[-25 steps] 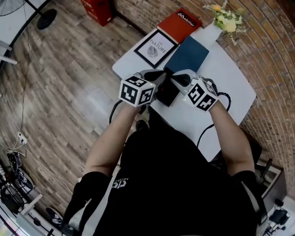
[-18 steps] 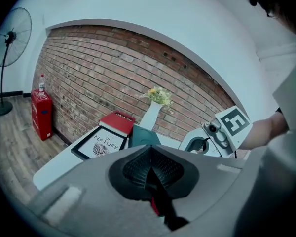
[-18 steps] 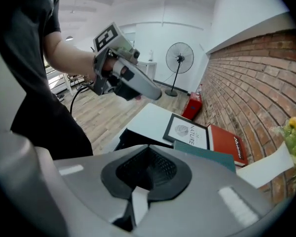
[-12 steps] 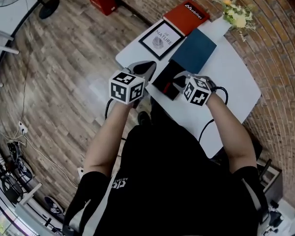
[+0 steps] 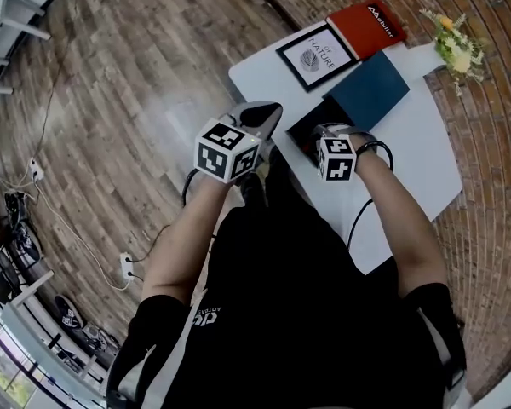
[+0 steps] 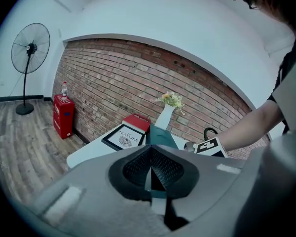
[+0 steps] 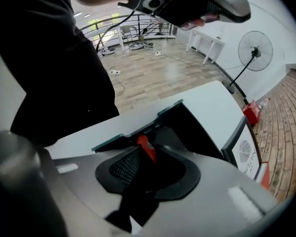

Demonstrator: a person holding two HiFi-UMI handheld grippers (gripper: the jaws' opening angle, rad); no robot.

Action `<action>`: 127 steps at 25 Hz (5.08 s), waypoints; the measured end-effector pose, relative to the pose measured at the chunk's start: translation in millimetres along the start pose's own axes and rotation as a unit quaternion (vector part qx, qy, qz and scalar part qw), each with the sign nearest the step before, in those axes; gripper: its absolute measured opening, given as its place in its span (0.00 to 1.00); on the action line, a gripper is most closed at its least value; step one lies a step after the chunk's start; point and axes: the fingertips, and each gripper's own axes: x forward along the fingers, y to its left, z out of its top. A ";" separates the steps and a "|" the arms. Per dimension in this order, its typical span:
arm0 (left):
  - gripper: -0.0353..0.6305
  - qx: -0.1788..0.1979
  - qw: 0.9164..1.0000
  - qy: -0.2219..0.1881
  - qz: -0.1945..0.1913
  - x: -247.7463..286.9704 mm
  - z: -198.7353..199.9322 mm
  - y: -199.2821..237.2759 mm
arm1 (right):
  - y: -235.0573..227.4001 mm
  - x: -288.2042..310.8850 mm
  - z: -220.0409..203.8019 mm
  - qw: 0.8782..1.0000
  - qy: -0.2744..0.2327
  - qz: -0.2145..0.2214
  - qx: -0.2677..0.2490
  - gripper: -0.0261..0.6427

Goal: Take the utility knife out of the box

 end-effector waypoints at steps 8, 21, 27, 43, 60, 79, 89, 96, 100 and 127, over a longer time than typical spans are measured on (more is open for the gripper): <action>0.06 -0.015 1.000 0.001 0.015 -6.9 -20.1 5.8 | -14.9 5.7 -11.4 0.999 0.019 -0.027 0.031 0.17; 0.06 -0.021 1.000 -0.004 0.015 -1.9 -19.7 5.3 | -16.4 2.8 -25.2 0.998 0.041 -0.023 0.049 0.26; 0.06 -0.029 0.999 -0.005 0.015 -6.2 -21.8 9.1 | -6.9 3.9 -22.6 0.997 0.051 -0.011 0.060 0.12; 0.06 -0.040 0.999 -0.004 0.010 -13.7 -27.4 15.6 | -11.8 -0.2 -16.3 0.989 -0.002 -0.003 0.150 0.13; 0.14 -0.023 0.996 0.057 -0.057 12.8 -46.3 -4.2 | -32.8 -46.5 -6.4 0.977 -0.045 -0.071 0.198 0.13; 0.24 0.016 0.983 0.083 -0.162 64.7 -14.5 -66.1 | -47.9 -143.6 12.0 0.938 -0.143 -0.203 0.243 0.13; 0.08 0.027 0.981 0.038 -0.187 47.5 8.8 -92.3 | -46.0 -168.3 23.1 0.917 -0.155 -0.265 0.256 0.11; 0.08 0.041 0.982 0.028 -0.184 26.0 12.1 -97.9 | -34.1 -185.6 29.4 0.889 -0.187 -0.293 0.298 0.12; 0.08 0.056 0.983 0.022 -0.175 12.3 19.2 -101.5 | -24.4 -197.7 26.9 0.868 -0.215 -0.302 0.331 0.12; 0.08 0.118 0.990 -0.072 -0.008 -11.8 68.9 -213.4 | 104.4 -308.6 -91.2 0.716 -0.431 -0.357 0.418 0.04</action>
